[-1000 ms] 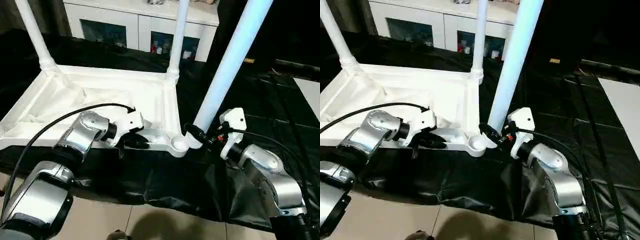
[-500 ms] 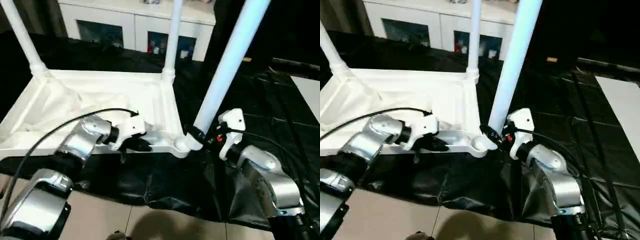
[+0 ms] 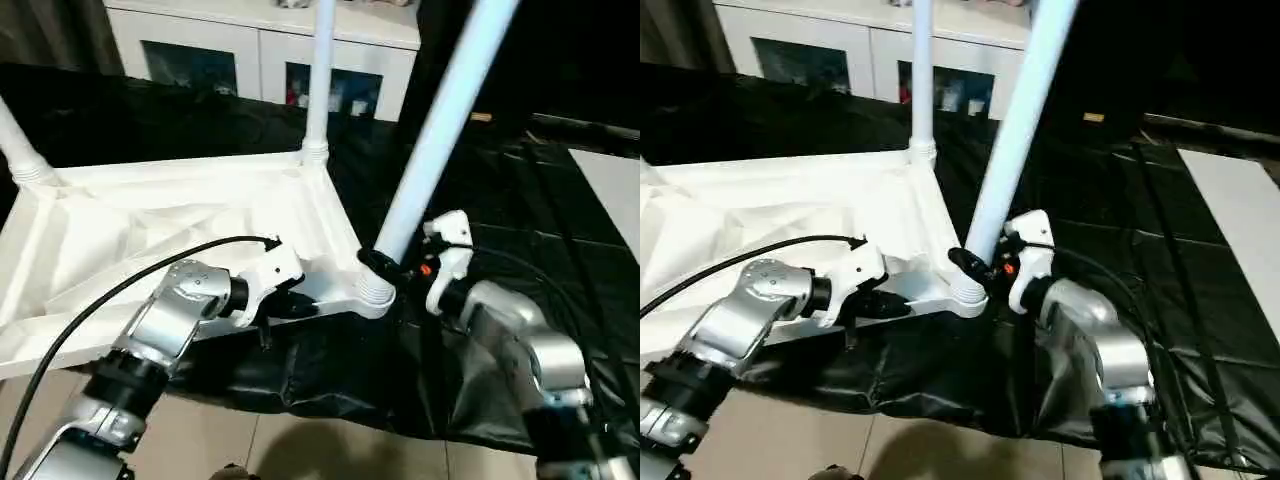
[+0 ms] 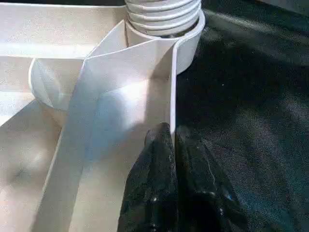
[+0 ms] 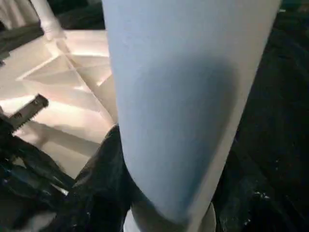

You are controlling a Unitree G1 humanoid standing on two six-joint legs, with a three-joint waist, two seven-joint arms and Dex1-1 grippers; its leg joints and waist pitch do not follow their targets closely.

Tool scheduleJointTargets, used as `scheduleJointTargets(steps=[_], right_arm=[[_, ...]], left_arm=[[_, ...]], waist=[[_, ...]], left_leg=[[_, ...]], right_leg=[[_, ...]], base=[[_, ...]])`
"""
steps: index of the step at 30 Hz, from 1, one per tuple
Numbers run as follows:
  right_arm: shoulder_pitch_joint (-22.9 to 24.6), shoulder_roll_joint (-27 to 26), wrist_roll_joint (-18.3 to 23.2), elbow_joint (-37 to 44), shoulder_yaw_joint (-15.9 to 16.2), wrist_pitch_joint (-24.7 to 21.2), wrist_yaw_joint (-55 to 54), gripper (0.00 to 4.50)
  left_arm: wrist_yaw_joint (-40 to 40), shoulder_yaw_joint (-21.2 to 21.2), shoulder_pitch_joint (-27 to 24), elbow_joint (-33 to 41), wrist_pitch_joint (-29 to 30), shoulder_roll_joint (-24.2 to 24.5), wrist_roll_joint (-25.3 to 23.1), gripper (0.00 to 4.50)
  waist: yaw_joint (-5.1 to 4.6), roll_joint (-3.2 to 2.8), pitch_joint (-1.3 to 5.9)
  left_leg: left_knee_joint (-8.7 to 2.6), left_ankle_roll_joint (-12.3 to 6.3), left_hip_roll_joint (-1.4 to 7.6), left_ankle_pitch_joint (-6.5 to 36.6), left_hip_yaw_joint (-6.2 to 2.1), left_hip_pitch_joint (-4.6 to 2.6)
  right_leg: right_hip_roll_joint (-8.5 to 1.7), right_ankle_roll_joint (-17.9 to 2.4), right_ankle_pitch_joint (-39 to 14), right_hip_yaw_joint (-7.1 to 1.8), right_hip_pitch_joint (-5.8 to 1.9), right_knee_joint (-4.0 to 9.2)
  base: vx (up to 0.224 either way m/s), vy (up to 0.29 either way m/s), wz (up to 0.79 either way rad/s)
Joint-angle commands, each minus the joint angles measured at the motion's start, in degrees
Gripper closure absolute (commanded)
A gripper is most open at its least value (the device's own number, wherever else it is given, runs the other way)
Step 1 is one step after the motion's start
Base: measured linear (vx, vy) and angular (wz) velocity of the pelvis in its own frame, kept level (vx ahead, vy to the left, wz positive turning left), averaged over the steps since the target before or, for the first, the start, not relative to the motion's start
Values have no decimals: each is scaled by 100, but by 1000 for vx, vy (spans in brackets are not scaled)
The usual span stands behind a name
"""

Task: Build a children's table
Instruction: Insert table leg to table base

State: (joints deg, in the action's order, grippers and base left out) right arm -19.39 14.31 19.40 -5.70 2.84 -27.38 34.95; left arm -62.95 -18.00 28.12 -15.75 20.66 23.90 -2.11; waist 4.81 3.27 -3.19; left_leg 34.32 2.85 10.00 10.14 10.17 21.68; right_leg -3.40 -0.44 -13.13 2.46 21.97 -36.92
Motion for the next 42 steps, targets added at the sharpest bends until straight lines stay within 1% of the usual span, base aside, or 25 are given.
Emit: scheduleJointTargets(steps=[1,3,4,5,7,9,10,12,13,14,16,20,22,23,24,25,27,29,33,35,36,38,39,40,42], right_arm=[[-78,40,-78,-117,24,-71,-2,262],[-152,77,-110,-212,53,-63,49,262],[-174,93,-122,-241,64,-53,70,262],[-193,103,-125,-267,72,-47,83,262],[-217,119,-123,-298,66,-37,100,262],[-223,126,-123,-310,64,-28,110,262],[-226,138,-116,-323,64,-15,133,262],[-214,138,-117,-309,58,-17,144,262],[-201,136,-118,-297,53,-17,147,262],[-201,136,-119,-302,53,-12,149,262],[-202,133,-116,-311,50,-1,144,262],[-201,137,-114,-317,49,10,147,262],[-202,144,-126,-321,54,15,165,262],[-203,146,-130,-322,56,15,173,262],[-203,146,-130,-322,56,15,173,262],[-209,161,-159,-341,84,15,211,262],[-214,170,-187,-357,107,-5,240,262],[-216,174,-194,-361,114,-20,250,262],[-297,233,-214,-543,250,-275,380,262],[-349,259,-284,-687,330,-300,432,262],[-372,258,-312,-759,357,-285,458,262],[-385,244,-304,-798,351,-301,472,262],[-406,207,-267,-888,310,-330,484,262],[-415,189,-255,-954,280,-323,488,262],[-413,173,-229,-1035,239,-313,483,262]], left_arm=[[-6,-108,-78,98,162,46,-74,450],[81,-124,-74,167,321,69,-85,450],[119,-110,-55,176,413,60,-71,450],[135,-97,-39,184,490,51,-50,422],[207,-121,15,147,393,52,-134,394],[187,-146,32,133,382,54,-148,394],[147,-191,39,170,424,69,-158,394],[114,-235,43,195,440,82,-161,394],[117,-261,55,165,414,74,-175,394],[132,-274,61,151,413,71,-176,394],[130,-315,91,85,398,66,-183,394],[158,-323,169,-90,367,13,-186,394],[155,-323,210,-217,339,-24,-194,394],[150,-327,220,-254,325,-32,-199,413],[150,-327,220,-254,325,-32,-199,424],[129,-314,231,-305,332,-61,-161,431],[109,-308,232,-313,344,-73,-122,437],[101,-312,233,-316,345,-74,-107,449],[85,-300,248,-332,329,-92,-66,450],[72,-310,253,-342,324,-98,-69,450],[40,-331,253,-336,332,-94,-71,450],[29,-341,251,-332,335,-92,-71,450],[9,-353,242,-311,356,-85,-66,450],[-11,-363,230,-289,371,-76,-62,450],[-9,-363,215,-267,381,-73,-57,450]], waist=[[15,-17,324],[7,-12,339],[0,-10,332],[1,-8,330],[5,-11,318],[8,-7,317],[17,-32,313],[15,-14,305],[28,-40,308],[26,-32,306],[28,-35,310],[29,-38,312],[34,-24,306],[40,-23,299],[40,-23,299],[39,-25,292],[37,-25,290],[36,-28,296],[24,-30,298],[29,-28,289],[27,-4,283],[26,-17,279],[23,0,281],[27,-11,281],[25,-6,277]], left_leg=[[-459,13,347,917,-121,-96],[-449,-1,346,852,-117,-106],[-448,-20,339,837,-113,-103],[-446,-26,337,845,-110,-104],[-452,-8,339,975,-110,-113],[-454,17,340,1046,-110,-120],[-456,38,342,1092,-113,-125],[-464,60,343,1151,-113,-126],[-470,99,345,1187,-122,-126],[-474,108,344,1208,-121,-124],[-476,135,345,1262,-125,-129],[-478,134,343,1216,-124,-128],[-477,133,339,1265,-122,-131],[-477,140,339,1320,-123,-133],[-477,140,339,1320,-123,-133],[-488,162,345,1409,-133,-136],[-492,178,346,1475,-138,-139],[-497,182,354,1451,-142,-137],[-492,155,347,1387,-135,-138],[-495,159,349,1425,-136,-131],[-499,165,351,1480,-136,-137],[-503,177,353,1540,-142,-144],[-503,182,354,1566,-144,-143],[-503,183,355,1565,-146,-147],[-509,190,357,1573,-147,-139]], right_leg=[[-521,-1102,-685,-286,-202,486],[-512,-1151,-456,-281,-208,458],[-508,-1189,-399,-280,-205,461],[-509,-1194,-406,-283,-205,469],[-519,-1171,-611,-289,-200,498],[-518,-1143,-735,-294,-195,512],[-523,-1131,-819,-296,-188,520],[-514,-1107,-910,-296,-180,531],[-523,-1078,-992,-300,-181,532],[-518,-1070,-1007,-300,-180,539],[-520,-1060,-1045,-300,-176,541],[-514,-1079,-909,-298,-174,529],[-519,-1077,-987,-299,-171,544],[-530,-1057,-1123,-303,-171,558],[-530,-1057,-1123,-303,-171,558],[-537,-1009,-1350,-304,-167,577],[-539,-971,-1503,-306,-156,593],[-534,-973,-1421,-306,-154,581],[-526,-1051,-1252,-303,-158,569],[-535,-1040,-1333,-306,-162,577],[-539,-1016,-1452,-306,-156,592],[-542,-989,-1589,-306,-145,601],[-548,-977,-1661,-308,-145,607],[-548,-972,-1684,-309,-137,609],[-549,-966,-1686,-312,-139,612]], base=[[0,0,0],[0,0,0],[0,0,0],[0,0,0],[0,0,0],[0,0,0],[0,0,0],[0,0,0],[0,0,0],[0,0,0],[0,0,0],[0,0,0],[0,0,0],[0,0,0],[0,0,0],[0,0,0],[0,0,0],[0,0,0],[0,0,0],[0,0,0],[0,0,0],[0,0,0],[0,0,0],[0,0,0],[0,0,0]])
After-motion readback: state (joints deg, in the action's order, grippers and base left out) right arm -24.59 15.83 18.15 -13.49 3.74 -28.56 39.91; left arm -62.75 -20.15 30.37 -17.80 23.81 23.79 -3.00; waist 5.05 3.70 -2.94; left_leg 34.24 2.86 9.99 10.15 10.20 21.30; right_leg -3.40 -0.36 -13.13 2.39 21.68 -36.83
